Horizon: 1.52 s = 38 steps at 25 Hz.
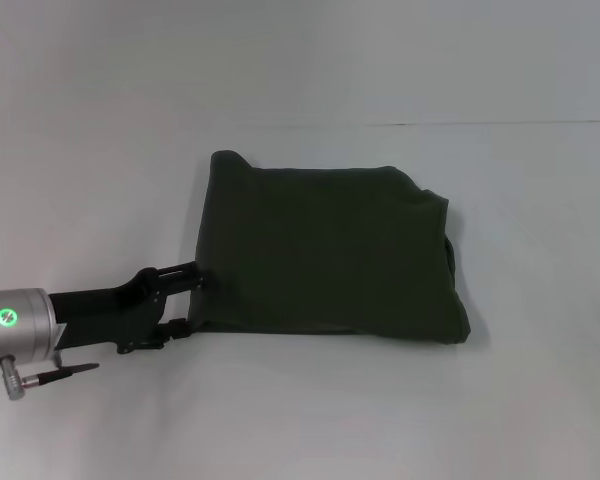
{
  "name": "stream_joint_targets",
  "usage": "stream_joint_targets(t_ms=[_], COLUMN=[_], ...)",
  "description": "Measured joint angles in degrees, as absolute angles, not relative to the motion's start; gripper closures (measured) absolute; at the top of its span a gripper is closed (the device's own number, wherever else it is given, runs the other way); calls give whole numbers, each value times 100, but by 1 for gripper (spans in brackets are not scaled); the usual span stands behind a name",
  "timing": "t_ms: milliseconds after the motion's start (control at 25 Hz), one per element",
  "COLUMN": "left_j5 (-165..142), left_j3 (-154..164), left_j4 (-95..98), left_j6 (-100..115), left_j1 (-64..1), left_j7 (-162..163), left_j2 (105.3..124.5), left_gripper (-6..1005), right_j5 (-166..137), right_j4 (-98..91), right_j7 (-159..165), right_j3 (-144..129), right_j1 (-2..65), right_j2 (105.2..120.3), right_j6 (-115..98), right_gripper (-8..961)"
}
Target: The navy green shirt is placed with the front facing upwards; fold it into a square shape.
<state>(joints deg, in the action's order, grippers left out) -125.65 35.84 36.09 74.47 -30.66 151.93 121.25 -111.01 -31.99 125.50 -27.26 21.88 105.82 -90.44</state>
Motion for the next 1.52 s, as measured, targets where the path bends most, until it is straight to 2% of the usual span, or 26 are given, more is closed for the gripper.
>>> stream_joint_targets(t_ms=[960, 1160, 1520], left_j5=[-12765, -12773, -12773], left_j3=[4073, 4157, 4191], left_j4=[3838, 3994, 3994], left_j6=[7206, 7232, 7216], left_j1=[-3097, -3101, -3105], left_j7=[15225, 15280, 15316], left_j2=[12165, 12228, 12223], left_gripper=[191, 214, 606], right_j5=[-11101, -11101, -11089], right_j4=[-3199, -3199, -3199], right_j7=[12602, 12604, 12604], right_j3=[-2671, -2670, -2672], right_j1=[2188, 2188, 2182], right_j2=[10591, 10591, 10591], right_j6=[-9075, -9085, -9081], right_gripper=[194, 194, 194])
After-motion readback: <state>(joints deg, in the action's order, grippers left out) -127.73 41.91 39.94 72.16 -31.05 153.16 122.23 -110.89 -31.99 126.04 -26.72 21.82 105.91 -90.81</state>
